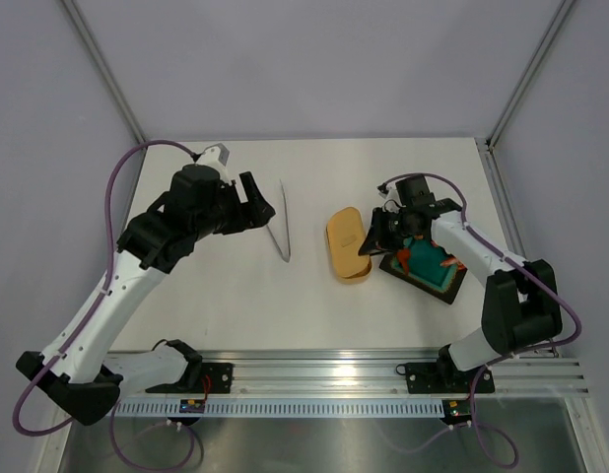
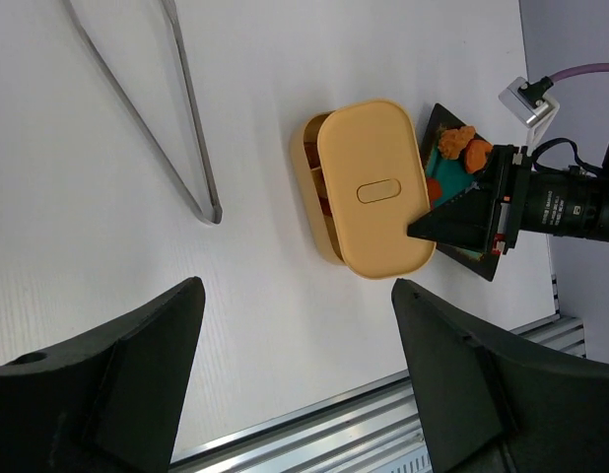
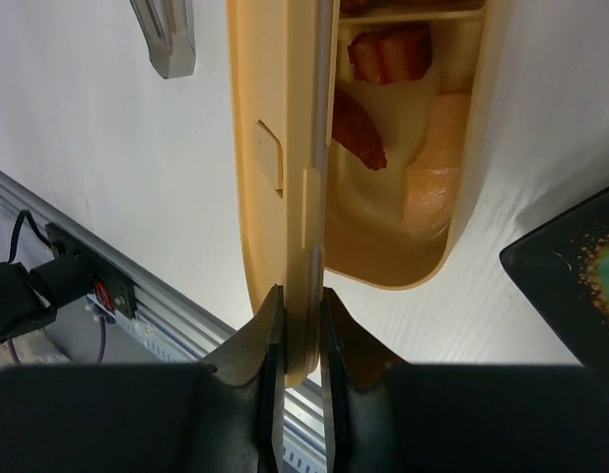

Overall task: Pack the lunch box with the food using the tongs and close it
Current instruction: Close the box lid on the packing box.

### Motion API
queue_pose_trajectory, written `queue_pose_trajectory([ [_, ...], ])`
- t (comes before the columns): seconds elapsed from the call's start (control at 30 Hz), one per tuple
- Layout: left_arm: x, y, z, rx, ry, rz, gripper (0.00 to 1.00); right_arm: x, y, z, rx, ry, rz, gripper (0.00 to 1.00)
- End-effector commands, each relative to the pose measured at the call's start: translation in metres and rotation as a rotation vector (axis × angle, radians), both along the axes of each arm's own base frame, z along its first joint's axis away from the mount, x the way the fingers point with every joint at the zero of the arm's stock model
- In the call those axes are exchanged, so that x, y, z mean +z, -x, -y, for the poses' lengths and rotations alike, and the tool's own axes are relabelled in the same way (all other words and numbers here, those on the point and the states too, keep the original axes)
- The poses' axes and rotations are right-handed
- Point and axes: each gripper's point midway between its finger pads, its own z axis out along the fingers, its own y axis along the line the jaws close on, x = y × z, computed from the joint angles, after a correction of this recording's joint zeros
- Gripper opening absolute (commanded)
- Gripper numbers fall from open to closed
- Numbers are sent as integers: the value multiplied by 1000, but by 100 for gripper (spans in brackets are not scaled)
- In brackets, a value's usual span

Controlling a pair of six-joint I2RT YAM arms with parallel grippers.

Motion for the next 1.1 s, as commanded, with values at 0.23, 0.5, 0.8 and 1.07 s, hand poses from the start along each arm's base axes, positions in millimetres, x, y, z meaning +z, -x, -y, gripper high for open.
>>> queue_pose_trajectory([
  [0.23, 19, 5, -9, 16, 11, 71, 81, 3, -14, -1, 105, -113, -32, 0],
  [0.5, 18, 7, -13, 30, 16, 72, 81, -10, -15, -8, 127, -165, -66, 0],
  [0.8, 15, 7, -11, 28, 17, 64, 81, -5, -14, 1, 89, -149, -23, 0],
  [1.07, 14, 5, -9, 23, 16, 61, 81, -4, -12, 7, 78, -162, -21, 0],
])
